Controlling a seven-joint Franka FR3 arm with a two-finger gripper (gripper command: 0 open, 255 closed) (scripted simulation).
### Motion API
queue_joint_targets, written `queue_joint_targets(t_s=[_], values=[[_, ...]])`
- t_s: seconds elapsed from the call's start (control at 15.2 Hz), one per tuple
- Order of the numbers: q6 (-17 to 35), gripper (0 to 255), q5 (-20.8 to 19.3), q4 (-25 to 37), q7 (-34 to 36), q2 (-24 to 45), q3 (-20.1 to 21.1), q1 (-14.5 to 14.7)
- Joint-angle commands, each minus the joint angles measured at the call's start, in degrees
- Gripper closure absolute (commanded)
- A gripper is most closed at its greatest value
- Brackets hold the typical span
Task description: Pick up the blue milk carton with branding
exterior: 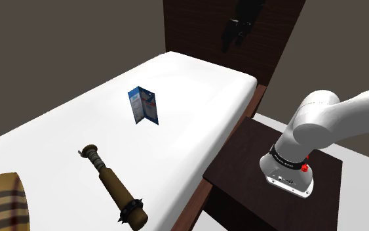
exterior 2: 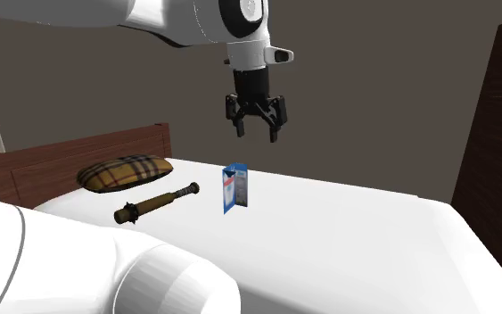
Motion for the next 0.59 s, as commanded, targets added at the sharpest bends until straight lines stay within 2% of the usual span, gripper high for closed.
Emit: queue_joint_targets(t_s=[0.0, 0.53], values=[[0.00, 0, 0.00, 0.00, 0.00, 0.00, 0.00, 0.00], [7.76, 0, 2.39, 3.42, 7.49, 14.42, 6.87, 0.99]])
